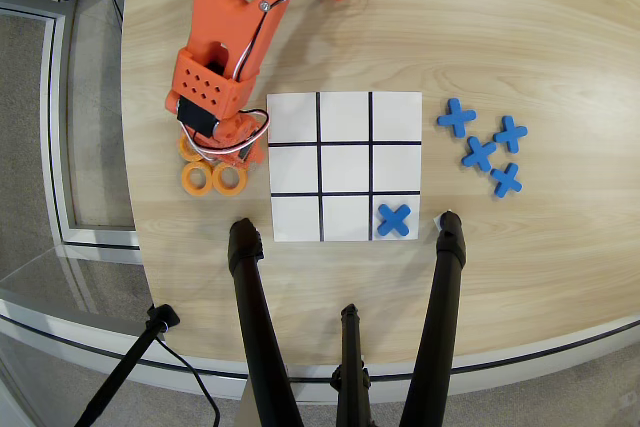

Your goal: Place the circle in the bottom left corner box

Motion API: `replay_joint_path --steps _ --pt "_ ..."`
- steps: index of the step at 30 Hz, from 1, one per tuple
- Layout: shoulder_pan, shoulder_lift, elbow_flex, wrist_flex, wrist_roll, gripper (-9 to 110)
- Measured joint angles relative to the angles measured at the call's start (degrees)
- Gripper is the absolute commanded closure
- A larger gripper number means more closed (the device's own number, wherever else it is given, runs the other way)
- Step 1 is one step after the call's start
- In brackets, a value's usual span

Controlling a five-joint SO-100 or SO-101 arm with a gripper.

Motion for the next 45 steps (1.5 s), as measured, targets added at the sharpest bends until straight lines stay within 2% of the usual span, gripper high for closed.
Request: replay_joint_path --steps 18,37,45 --pt "0.09 -0.53 2.37 -2.29 0.09 79" --pt "4.92 1.67 2.11 13.62 -1.32 79" --pt "8.0 1.41 2.11 15.56 -1.85 79"
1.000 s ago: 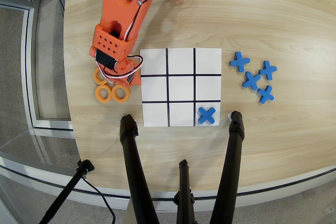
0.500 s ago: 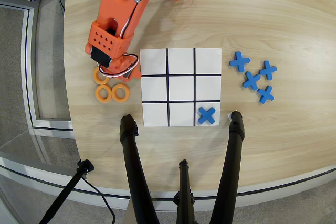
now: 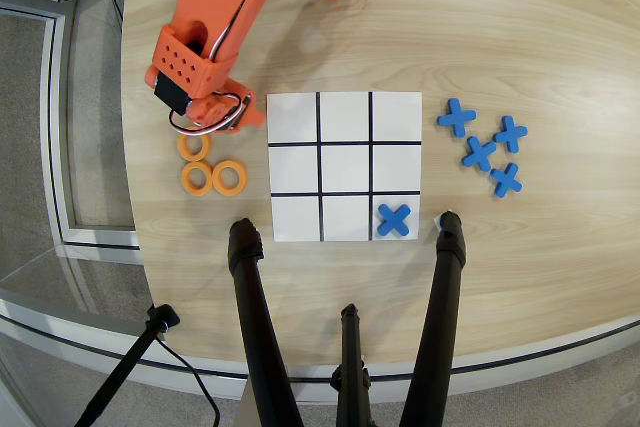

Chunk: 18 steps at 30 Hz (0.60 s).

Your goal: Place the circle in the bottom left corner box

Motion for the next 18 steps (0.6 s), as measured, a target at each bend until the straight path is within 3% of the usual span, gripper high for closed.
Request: replay_joint_path --steps 5,9,18 --pt "1.32 0.0 0.44 0.0 -1.23 79" --pt "1.76 0.09 0.53 0.0 -1.41 102" --pt "2.11 0.18 1.32 0.18 -1.93 102"
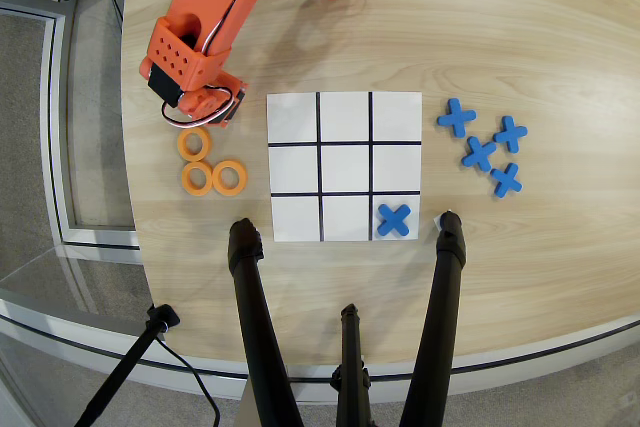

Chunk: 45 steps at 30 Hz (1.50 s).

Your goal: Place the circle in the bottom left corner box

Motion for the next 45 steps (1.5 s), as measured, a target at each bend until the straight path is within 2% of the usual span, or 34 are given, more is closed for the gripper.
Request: replay_joint_path --steps 5,8,12,17,21,25,30,37,45 --pt "0.0 1.32 0.62 2.02 -0.09 102" --pt "-0.7 6.06 2.02 9.76 0.09 102" --pt "-8.26 20.3 5.54 18.37 0.53 102" --pt "-25.49 37.71 19.07 20.3 6.86 102" --pt "-44.3 39.2 26.19 17.93 19.16 102" --pt "-57.83 35.24 26.63 8.61 29.79 102" --pt "-61.0 27.33 19.69 2.99 34.89 102" --pt "-61.79 17.05 5.8 2.9 37.79 102" --pt "-64.69 9.23 4.57 0.53 41.31 102"
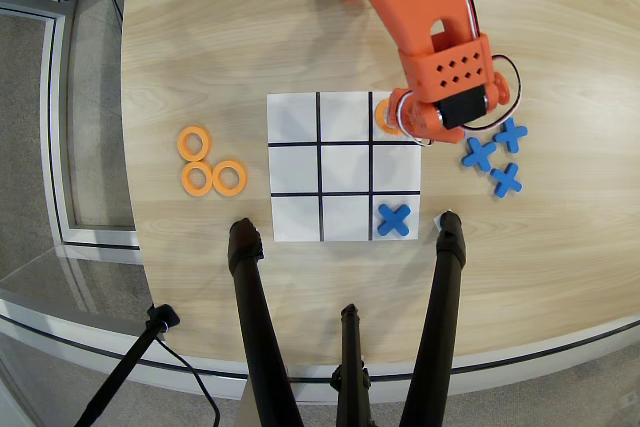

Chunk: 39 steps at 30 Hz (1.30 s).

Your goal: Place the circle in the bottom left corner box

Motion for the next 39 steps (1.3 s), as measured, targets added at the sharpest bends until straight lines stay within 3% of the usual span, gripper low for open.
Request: replay_joint_path --steps 20,24,33,39 --pt "-2.2 -3.69 -0.44 -2.9 2.72 101" --pt "-0.88 -3.52 -0.44 -3.08 2.29 95" --pt "1.58 -0.97 -1.41 0.79 -0.53 90" --pt "1.49 3.87 -7.91 10.11 -0.62 88"
